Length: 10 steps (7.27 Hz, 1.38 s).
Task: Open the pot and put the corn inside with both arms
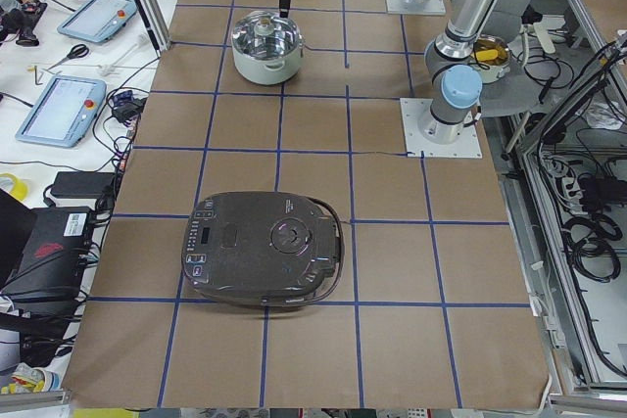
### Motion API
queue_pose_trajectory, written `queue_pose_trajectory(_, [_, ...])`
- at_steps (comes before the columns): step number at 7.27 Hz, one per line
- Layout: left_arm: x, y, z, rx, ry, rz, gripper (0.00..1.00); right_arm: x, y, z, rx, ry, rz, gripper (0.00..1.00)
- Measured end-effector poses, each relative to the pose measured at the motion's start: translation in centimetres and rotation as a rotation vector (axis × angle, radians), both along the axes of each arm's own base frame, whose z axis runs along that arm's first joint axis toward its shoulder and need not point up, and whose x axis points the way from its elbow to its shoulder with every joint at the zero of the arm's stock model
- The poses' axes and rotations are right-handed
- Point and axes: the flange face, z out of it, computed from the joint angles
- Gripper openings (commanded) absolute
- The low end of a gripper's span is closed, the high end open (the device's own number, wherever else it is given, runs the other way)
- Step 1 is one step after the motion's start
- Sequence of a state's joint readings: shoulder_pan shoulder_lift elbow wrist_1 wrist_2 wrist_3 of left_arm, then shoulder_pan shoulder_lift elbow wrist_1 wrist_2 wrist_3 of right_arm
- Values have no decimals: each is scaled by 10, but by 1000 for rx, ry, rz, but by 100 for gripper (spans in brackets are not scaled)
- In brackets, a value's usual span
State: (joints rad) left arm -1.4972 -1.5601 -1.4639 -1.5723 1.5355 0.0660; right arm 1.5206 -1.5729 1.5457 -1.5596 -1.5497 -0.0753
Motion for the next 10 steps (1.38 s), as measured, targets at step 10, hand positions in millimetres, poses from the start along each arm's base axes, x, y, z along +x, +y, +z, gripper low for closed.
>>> queue_pose_trajectory(10, [-4, -6, -14, 6, 16, 19, 100, -2, 1, 2, -6, 21, -10, 100])
